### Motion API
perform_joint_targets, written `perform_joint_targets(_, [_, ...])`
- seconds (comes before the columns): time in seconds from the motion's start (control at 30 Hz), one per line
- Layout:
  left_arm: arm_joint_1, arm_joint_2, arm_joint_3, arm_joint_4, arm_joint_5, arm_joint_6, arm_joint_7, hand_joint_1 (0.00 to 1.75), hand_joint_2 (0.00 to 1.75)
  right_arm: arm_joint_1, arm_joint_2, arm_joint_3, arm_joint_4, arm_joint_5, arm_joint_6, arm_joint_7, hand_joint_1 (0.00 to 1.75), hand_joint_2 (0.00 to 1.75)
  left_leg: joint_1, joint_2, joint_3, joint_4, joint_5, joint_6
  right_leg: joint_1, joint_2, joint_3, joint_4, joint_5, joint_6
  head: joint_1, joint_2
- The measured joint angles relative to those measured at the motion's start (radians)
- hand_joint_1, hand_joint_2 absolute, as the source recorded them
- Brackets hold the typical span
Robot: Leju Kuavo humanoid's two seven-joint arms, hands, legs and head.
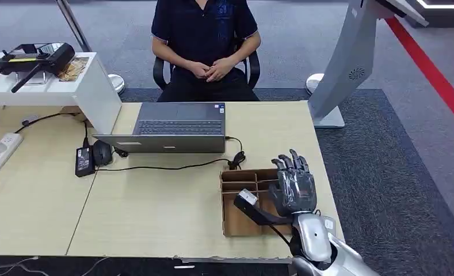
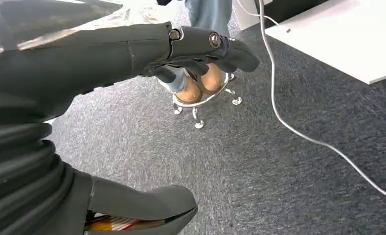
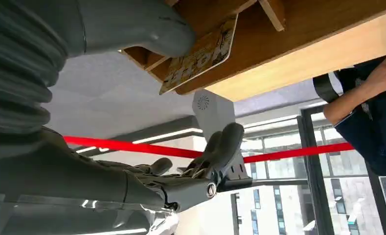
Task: Pass the card to the sensor for recognition and then transmit it.
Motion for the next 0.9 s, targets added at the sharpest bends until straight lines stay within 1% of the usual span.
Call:
perform_joint_targets(0.4, [0.0, 0.0, 0.0, 0.0, 0.0, 0.0, 0.0, 0.0, 1.75, 0.0, 0.0, 0.0, 0.0, -0.001, 0.007, 0.0, 0.63, 1.75, 0.0, 0.0, 0.0, 0.0, 0.0, 0.0, 0.0, 0.0, 0.0, 0.0, 0.0, 0.0, 0.0, 0.0])
perform_joint_targets(0.5, [0.0, 0.0, 0.0, 0.0, 0.0, 0.0, 0.0, 0.0, 1.75, 0.0, 0.0, 0.0, 0.0, -0.001, 0.008, 0.0, 0.59, 1.75, 0.0, 0.0, 0.0, 0.0, 0.0, 0.0, 0.0, 0.0, 0.0, 0.0, 0.0, 0.0, 0.0, 0.0])
perform_joint_targets(0.57, [0.0, 0.0, 0.0, 0.0, 0.0, 0.0, 0.0, 0.0, 1.75, 0.0, 0.0, 0.0, 0.0, -0.001, 0.008, 0.0, 0.63, 1.75, 0.0, 0.0, 0.0, 0.0, 0.0, 0.0, 0.0, 0.0, 0.0, 0.0, 0.0, 0.0, 0.0, 0.0])
perform_joint_targets(0.63, [0.0, 0.0, 0.0, 0.0, 0.0, 0.0, 0.0, 0.0, 1.75, 0.0, 0.0, 0.0, 0.0, -0.001, 0.008, 0.0, 0.61, 1.75, 0.0, 0.0, 0.0, 0.0, 0.0, 0.0, 0.0, 0.0, 0.0, 0.0, 0.0, 0.0, 0.0, 0.0])
perform_joint_targets(0.67, [0.0, 0.0, 0.0, 0.0, 0.0, 0.0, 0.0, 0.0, 1.75, 0.0, 0.0, 0.0, 0.0, -0.001, 0.01, 0.0, 0.65, 1.75, 0.0, 0.0, 0.0, 0.0, 0.0, 0.0, 0.0, 0.0, 0.0, 0.0, 0.0, 0.0, 0.0, 0.0])
perform_joint_targets(0.77, [0.0, 0.0, 0.0, 0.0, 0.0, 0.0, -0.001, 0.0, 1.75, 0.0, 0.0, 0.0, 0.0, -0.001, 0.013, 0.0, 0.65, 1.75, 0.0, 0.0, 0.0, 0.0, 0.0, 0.0, 0.0, 0.0, 0.0, 0.0, 0.0, 0.0, 0.0, 0.0])
perform_joint_targets(0.9, [0.0, 0.0, 0.0, 0.0, 0.0, 0.0, -0.004, 0.0, 1.75, 0.0, 0.0, 0.002, 0.0, -0.003, 0.019, 0.0, 0.73, 1.75, 0.0, 0.0, 0.0, 0.0, 0.0, 0.0, 0.0, 0.0, 0.0, 0.0, 0.0, 0.0, 0.0, 0.0])
